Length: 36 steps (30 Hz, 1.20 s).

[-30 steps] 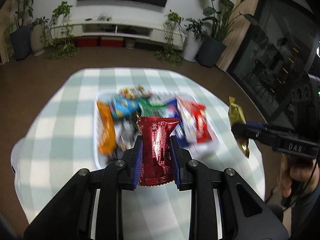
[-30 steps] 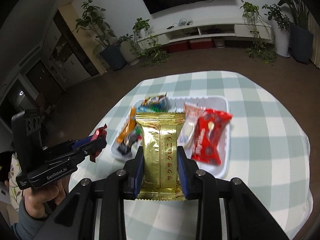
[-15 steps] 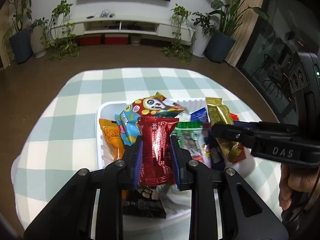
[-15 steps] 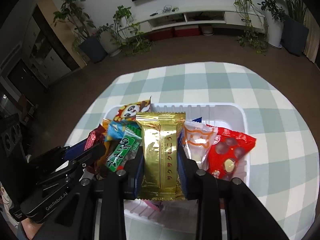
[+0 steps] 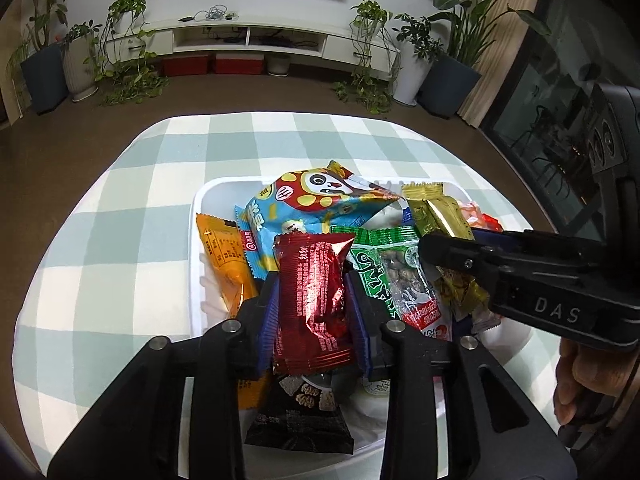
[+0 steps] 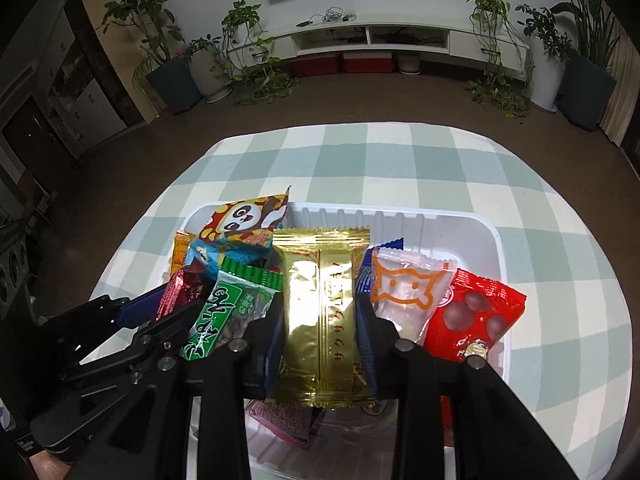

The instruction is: Organize snacks

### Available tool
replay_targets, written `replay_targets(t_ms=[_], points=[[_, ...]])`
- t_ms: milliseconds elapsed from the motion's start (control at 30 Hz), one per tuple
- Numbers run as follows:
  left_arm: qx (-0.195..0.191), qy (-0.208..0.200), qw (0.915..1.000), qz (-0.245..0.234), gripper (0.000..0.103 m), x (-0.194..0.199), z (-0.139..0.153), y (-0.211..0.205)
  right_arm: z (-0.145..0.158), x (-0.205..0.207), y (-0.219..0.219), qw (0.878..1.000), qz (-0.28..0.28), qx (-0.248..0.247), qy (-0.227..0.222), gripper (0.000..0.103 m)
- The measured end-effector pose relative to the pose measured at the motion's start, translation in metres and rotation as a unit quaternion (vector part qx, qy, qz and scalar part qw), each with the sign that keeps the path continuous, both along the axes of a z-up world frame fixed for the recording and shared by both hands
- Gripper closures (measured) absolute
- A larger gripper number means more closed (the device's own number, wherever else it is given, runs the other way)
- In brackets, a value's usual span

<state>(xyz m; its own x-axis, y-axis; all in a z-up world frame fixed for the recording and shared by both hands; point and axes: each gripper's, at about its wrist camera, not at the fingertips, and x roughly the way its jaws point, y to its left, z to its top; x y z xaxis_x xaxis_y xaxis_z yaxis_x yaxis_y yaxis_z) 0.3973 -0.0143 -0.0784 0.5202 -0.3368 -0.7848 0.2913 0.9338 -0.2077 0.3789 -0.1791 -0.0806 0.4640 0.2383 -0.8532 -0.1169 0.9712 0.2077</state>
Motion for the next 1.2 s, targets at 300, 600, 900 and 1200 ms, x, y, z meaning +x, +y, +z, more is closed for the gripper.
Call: replay_targets(t_ms=[300, 600, 900, 1200], points=[[0.003, -0.013, 0.9999, 0.01, 0.05, -0.011, 0.013, 0.004, 0.003, -0.002, 0.0, 1.0, -0.003, 0.0, -0.005, 0.062], [0.016, -0.035, 0.9991, 0.016, 0.027, -0.027, 0.029, 0.005, 0.014, -0.01, -0.002, 1.0, -0.009, -0.008, -0.023, 0.046], [0.021, -0.054, 0.9979, 0.029, 0.017, -0.048, 0.044, 0.01, 0.027, -0.024, -0.013, 0.999, -0.026, -0.002, -0.038, 0.04], [0.046, -0.172, 0.983, 0.045, 0.0, -0.116, 0.092, 0.014, 0.086, -0.087, -0.036, 0.982, -0.073, 0.028, -0.169, 0.009]])
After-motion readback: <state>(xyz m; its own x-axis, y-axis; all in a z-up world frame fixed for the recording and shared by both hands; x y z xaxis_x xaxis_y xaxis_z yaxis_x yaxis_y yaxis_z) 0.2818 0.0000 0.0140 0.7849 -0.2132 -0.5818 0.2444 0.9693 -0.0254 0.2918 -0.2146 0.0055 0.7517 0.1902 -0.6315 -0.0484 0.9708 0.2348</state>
